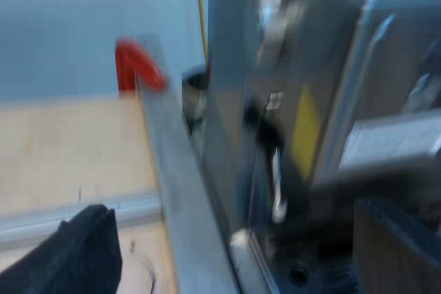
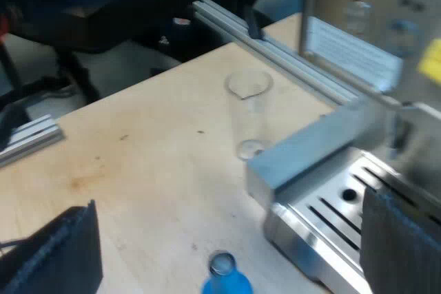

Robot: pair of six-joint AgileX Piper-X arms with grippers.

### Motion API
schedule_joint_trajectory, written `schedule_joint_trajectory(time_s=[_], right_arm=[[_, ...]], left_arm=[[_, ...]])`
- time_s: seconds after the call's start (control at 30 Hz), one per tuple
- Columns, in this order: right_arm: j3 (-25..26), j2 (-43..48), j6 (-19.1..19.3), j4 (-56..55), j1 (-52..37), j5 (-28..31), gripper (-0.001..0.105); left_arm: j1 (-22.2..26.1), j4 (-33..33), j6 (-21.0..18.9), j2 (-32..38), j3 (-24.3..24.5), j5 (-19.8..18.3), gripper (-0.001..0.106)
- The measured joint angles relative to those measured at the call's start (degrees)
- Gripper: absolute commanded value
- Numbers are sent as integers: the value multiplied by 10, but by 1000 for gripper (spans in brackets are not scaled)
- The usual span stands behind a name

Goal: Pour the beans into the coffee machine

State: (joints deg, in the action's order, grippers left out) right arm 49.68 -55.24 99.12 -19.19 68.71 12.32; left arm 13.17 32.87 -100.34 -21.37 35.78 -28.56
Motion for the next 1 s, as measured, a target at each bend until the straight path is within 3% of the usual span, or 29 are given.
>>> schedule_joint_trajectory(time_s=[0.2, 0.37, 0.47, 0.5, 0.6, 0.77, 0.93, 1.0], right_arm=[[37, 49, -20, -114, -30, 39, 78], [86, 71, -36, -212, -138, 38, 78], [96, 83, -38, -226, -187, 38, 78], [98, 101, -37, -231, -260, 28, 78], [100, 122, -39, -240, -322, 5, 78], [100, 166, -21, -292, -492, -50, 78], [100, 191, 19, -322, -619, -67, 78], [100, 193, 24, -325, -624, -71, 78]], left_arm=[[-9, 0, -11, 1, 54, -5, 71], [-55, 0, -12, 1, 89, -3, 71], [-67, 0, -12, 1, 92, -2, 71], [-74, 1, -12, 1, 92, 0, 71], [-105, 7, -12, 1, 92, 0, 71], [-112, 37, -12, 1, 98, 77, 71], [-112, 66, -11, 2, 113, 100, 71], [-112, 81, -10, 2, 121, 110, 71]])
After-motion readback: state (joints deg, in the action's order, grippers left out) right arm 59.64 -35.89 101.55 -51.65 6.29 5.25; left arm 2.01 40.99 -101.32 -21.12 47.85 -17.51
